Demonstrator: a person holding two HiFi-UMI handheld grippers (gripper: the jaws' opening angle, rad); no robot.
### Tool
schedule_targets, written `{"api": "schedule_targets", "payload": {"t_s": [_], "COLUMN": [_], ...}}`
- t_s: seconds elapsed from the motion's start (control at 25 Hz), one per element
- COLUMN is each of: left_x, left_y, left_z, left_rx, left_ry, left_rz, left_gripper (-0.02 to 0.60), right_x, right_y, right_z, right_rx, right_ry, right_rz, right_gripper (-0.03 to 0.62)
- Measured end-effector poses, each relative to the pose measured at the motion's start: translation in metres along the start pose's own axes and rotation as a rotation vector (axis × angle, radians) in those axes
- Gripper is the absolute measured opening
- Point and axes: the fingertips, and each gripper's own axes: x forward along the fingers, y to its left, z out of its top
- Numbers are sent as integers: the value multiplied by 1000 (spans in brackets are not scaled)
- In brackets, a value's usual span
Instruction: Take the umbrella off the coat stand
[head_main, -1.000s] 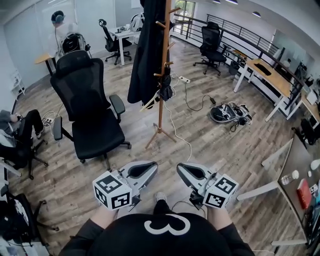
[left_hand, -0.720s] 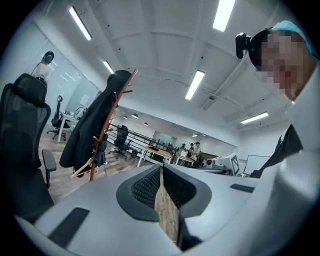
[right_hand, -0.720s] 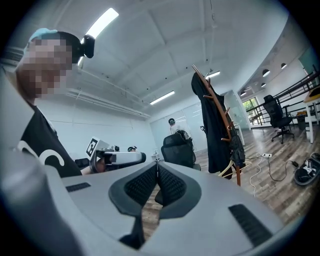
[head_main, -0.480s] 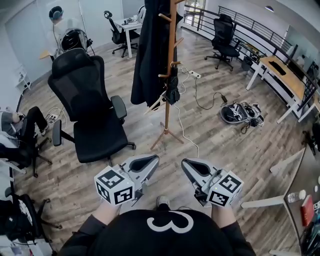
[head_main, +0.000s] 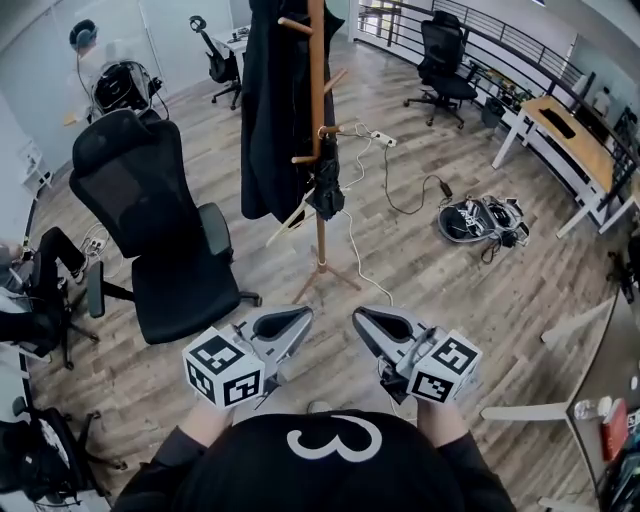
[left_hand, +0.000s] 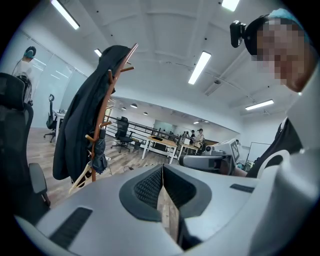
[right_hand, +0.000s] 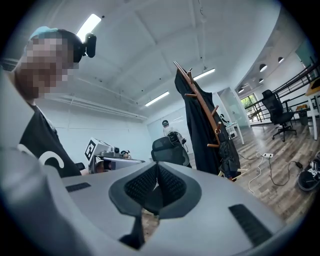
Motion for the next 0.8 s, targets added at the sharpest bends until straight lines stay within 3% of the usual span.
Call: {"api": "schedule_targets", "payload": {"t_s": [0.48, 0.8], "left_x": [30, 36], "left_y": [16, 42], "left_z": [24, 23], "left_rx": [47, 38], "left_ry": [-15, -5], "left_rz": [14, 5], "left_gripper": [17, 17], "right_x": [4, 21], "right_y": [-26, -43], "right_z": [25, 25], "right_rx": [-23, -20], "right_ry": [-33, -32], "right_rz": [18, -21], "right_gripper": [28, 28]}}
